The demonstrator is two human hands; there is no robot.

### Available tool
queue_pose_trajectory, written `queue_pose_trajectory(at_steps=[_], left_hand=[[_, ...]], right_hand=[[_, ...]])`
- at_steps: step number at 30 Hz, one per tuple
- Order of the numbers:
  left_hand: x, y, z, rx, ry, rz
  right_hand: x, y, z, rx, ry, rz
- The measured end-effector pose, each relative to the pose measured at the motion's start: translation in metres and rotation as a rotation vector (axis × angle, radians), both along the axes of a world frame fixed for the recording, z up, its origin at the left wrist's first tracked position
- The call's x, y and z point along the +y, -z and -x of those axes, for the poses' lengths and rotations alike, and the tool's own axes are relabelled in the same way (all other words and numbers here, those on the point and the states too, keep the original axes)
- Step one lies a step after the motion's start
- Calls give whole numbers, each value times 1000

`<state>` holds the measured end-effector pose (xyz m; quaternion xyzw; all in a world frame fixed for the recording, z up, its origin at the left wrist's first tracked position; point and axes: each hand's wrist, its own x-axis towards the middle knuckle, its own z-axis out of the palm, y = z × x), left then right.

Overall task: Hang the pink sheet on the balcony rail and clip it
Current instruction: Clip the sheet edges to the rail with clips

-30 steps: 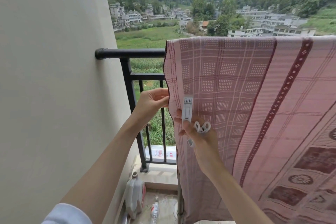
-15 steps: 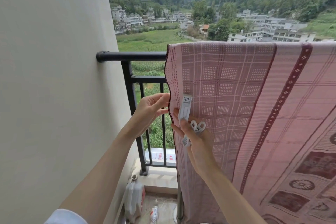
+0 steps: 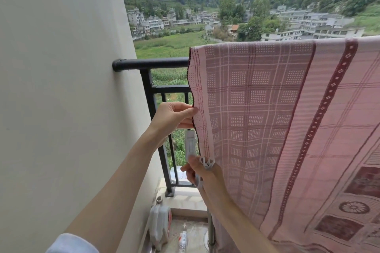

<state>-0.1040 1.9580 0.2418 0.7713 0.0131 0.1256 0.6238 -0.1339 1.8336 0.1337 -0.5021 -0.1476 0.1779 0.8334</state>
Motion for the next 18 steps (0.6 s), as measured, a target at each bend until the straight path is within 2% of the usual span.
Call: queue_pose_trajectory(at_steps=[5,8,18], left_hand=[[0,-8,4,-13,-92,-153],[-1,-6,5,-20,-116,-157],[-3,1,7,-132,-161,-160]], right_hand=[[16,-6,-3,98,1,-125],[24,-13,-6,54,10,-133],[33,-9,-10,231,15,-443]])
